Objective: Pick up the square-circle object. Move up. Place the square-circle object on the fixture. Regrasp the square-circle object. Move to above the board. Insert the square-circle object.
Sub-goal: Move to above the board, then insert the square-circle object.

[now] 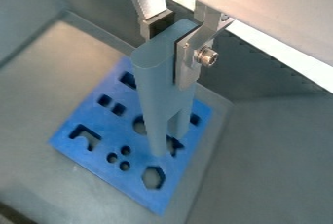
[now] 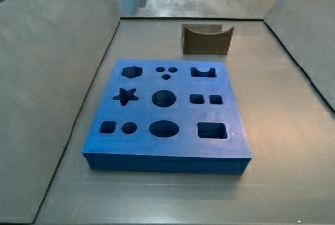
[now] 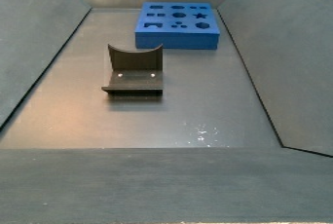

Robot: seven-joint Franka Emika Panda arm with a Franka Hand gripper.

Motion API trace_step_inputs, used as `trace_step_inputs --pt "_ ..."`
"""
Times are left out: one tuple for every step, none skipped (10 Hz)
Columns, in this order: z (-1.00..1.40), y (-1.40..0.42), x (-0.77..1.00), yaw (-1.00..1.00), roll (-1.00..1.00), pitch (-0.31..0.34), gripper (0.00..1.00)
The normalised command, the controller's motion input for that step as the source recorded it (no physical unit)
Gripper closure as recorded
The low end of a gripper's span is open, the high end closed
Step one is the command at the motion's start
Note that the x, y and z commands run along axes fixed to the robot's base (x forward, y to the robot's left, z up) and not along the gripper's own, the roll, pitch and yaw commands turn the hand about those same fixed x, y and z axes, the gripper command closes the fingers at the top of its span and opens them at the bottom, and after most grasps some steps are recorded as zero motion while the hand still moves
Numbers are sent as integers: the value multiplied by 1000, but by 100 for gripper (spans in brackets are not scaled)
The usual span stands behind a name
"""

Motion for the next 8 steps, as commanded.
trace_step_inputs --pt "-5 14 -62 999 -181 -720 100" --pt "-6 13 -62 810 -131 -621 100" --pt "-4 9 -48 384 -54 -351 100" --pt "-5 3 -24 224 -33 -217 100" --pt "-554 0 0 -1000 -30 -7 100" --pt "-549 0 0 -1000 -30 -7 100" --pt "-583 0 0 -1000 -14 -41 100" --pt "-663 0 -3 -1000 0 -94 100"
